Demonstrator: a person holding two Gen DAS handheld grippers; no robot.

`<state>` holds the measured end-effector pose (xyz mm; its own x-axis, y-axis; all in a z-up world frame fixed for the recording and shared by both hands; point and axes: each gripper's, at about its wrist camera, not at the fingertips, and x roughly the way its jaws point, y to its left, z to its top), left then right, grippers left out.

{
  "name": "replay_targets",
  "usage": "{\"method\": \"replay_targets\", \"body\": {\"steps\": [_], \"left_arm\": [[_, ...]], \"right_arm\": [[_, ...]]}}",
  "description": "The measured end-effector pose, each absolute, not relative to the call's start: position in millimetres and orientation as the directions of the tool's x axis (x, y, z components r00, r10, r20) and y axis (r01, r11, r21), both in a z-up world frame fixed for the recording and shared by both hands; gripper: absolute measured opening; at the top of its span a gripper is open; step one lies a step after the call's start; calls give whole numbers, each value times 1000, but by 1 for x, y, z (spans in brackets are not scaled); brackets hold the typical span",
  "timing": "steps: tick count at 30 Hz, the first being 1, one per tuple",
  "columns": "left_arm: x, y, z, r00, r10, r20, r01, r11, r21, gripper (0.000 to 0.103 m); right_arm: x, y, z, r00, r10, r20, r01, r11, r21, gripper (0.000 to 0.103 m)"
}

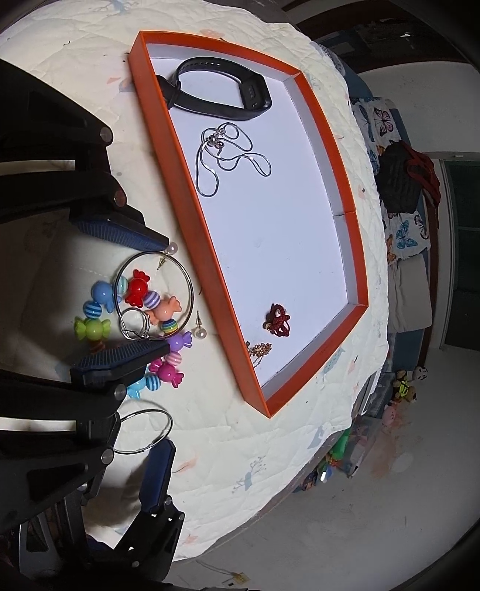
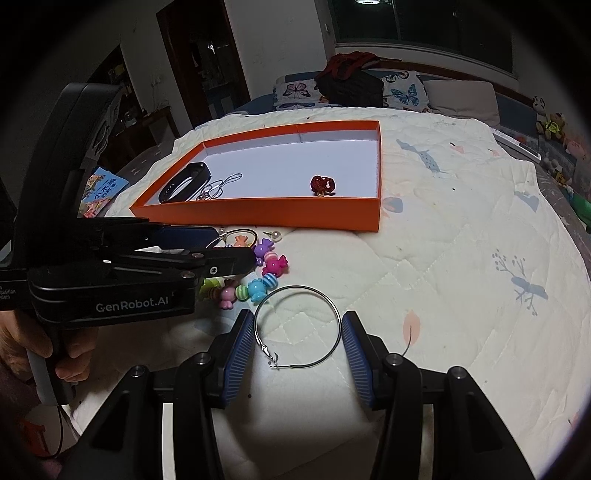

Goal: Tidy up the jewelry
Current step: 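Close the right tool on a silver hoop earring while the left tool grasps the other hoop, then carry both hoop earrings over the orange tray and open both tools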

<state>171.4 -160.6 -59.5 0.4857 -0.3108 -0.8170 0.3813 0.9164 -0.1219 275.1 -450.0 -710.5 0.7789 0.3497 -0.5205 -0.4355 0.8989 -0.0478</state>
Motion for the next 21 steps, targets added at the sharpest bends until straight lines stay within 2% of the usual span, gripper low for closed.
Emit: {"method": "replay_targets", "body": {"steps": [11,15,21], "left_arm": [[162,-147,-38,520,-368,-771,389,905,-170,52],[168,-131,-15,559,-387,-734,378,906,-190,52],[201,-108,2,590,-356,-725,349,922,-169,52]], "right_arm": [[271,-450,-701,786,351,-509,-433,900,-47,54],[273,-448,-684,792,374,-483,-446,894,-41,54],[296,-440,-653,797,411,-442,-472,881,-31,54]]}}
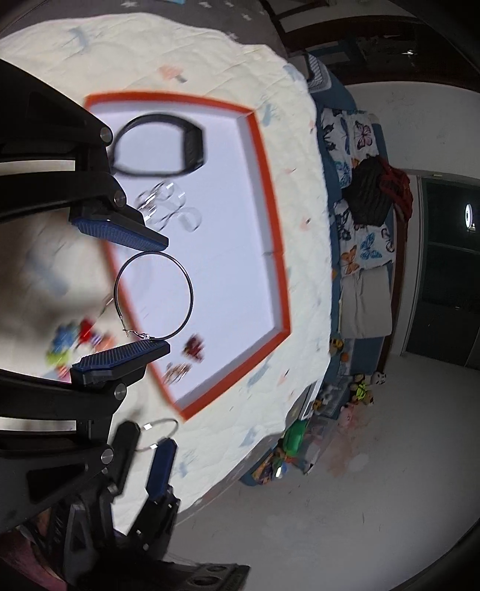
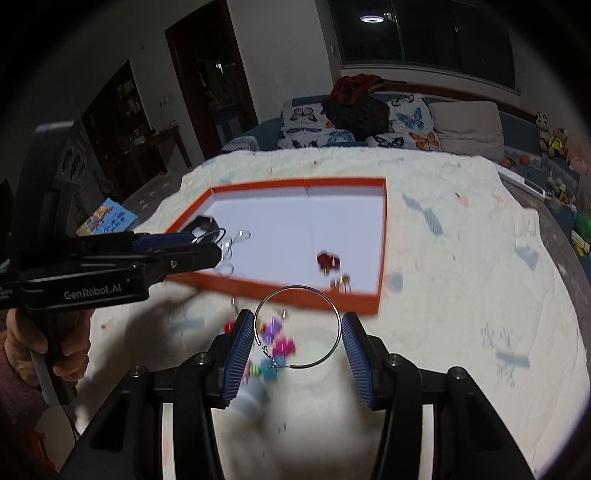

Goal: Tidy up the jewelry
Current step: 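Carry both hoop earrings over the orange tray and open both tools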

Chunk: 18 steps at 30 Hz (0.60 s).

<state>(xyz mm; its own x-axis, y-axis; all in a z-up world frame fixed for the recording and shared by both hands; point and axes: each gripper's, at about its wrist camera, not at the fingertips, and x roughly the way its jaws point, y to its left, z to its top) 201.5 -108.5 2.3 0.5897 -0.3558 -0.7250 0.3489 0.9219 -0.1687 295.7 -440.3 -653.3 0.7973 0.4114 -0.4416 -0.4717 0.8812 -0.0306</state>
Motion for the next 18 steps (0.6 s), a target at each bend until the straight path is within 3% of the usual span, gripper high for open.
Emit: {"method": "replay_targets", "body": {"steps": [6,18], "left_arm": [[254,-102,1,592,-311,-744,326,936,-133,52],[346,-84,-38,542,-264,-798,242,958,-153,52]], "right_arm": [[336,-425,-633,803,409,-434,-469,882,-36,54],[400,-395,-640,781,339,-524,-449,889,-94,54]]}}
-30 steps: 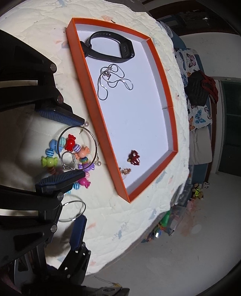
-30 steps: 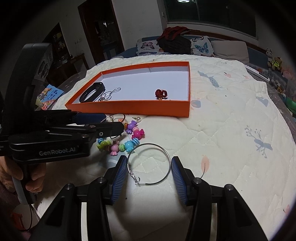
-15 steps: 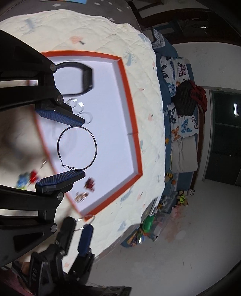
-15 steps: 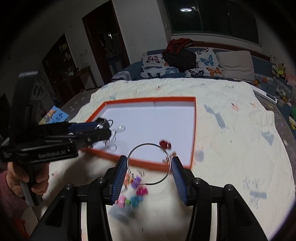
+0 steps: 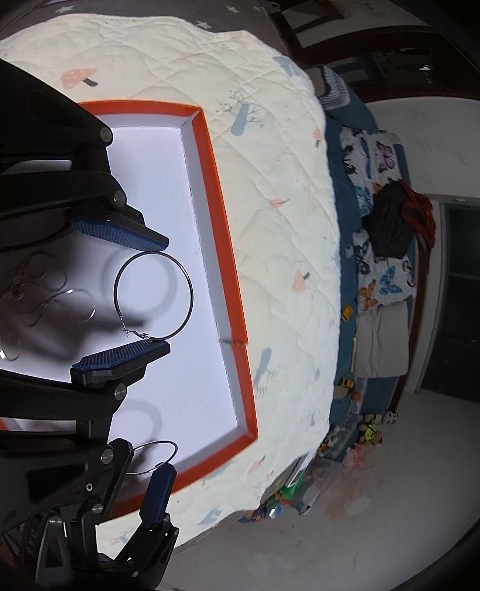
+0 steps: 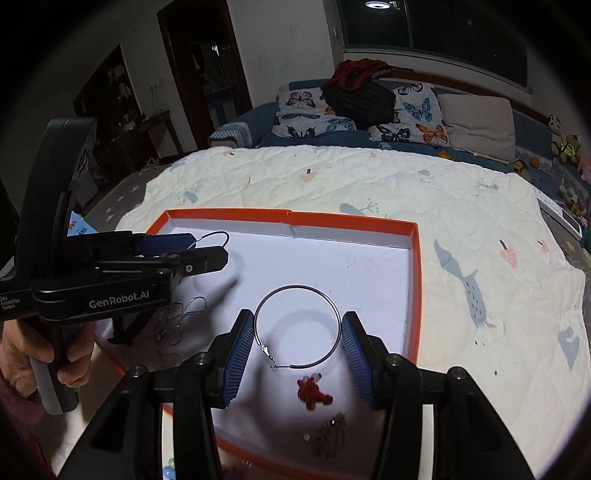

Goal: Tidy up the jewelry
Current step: 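Carry both hoop earrings over the orange tray and open both tools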

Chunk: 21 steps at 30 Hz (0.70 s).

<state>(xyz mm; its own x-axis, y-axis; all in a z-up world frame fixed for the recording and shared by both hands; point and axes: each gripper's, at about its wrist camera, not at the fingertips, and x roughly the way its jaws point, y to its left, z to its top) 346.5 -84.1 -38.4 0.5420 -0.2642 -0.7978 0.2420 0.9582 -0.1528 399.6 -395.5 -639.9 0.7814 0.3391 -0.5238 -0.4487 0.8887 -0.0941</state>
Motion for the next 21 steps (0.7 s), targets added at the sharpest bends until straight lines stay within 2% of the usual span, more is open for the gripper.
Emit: {"method": "replay_targets", "body": {"steps": [7,21], "left_arm": [[357,-86,-58,513,-255,-820,242,959,-147,52],[351,-89,-58,508,-246,-825,241,961,-138,54]], "right_arm": [[410,-388,-649,781,270,-563,-428,888,-169,54],[413,-388,-651,782,250,-571,-422,886,-191,54]]}}
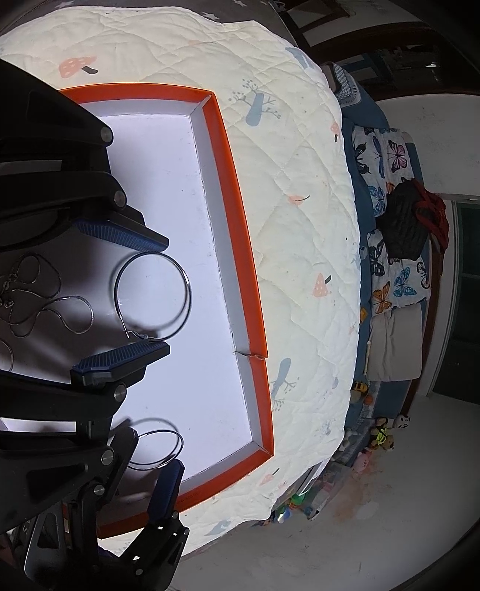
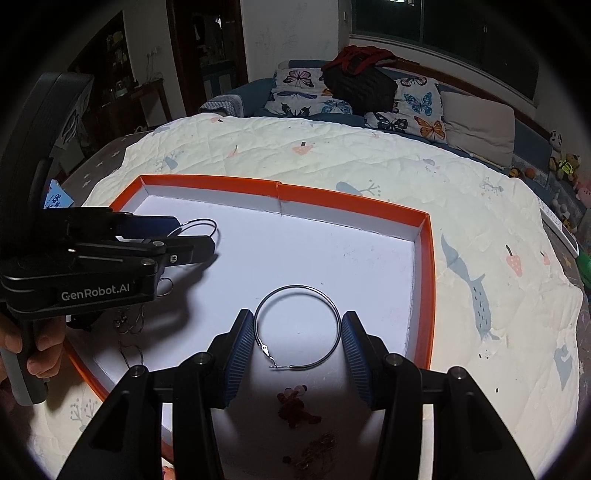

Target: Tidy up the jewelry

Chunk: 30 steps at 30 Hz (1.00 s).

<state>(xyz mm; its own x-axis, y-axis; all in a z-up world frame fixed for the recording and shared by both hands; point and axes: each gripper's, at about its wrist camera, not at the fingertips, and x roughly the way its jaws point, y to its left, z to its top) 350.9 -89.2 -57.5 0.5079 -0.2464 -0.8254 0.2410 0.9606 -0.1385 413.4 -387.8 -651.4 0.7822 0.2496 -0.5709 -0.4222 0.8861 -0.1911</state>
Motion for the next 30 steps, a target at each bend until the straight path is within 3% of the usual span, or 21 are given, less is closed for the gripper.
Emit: {"method": "replay_targets", "body": {"steps": [3,14,30], "left_arm": [[351,-89,-57,510,-240,-826,236,962,-134,60],[332,-89,-38,552,-263,-792,262,956,-135,60],[206,-95,-5,581,-343,-738,366,920,-140,60]], "right_arm": [[413,-388,-651,783,247,-572,-422,885,-196,55],[392,-400,-635,818,266,-510,-410,892,-191,55],[308,-433,-650,816,333,-472,-439,889,-130,55]]}}
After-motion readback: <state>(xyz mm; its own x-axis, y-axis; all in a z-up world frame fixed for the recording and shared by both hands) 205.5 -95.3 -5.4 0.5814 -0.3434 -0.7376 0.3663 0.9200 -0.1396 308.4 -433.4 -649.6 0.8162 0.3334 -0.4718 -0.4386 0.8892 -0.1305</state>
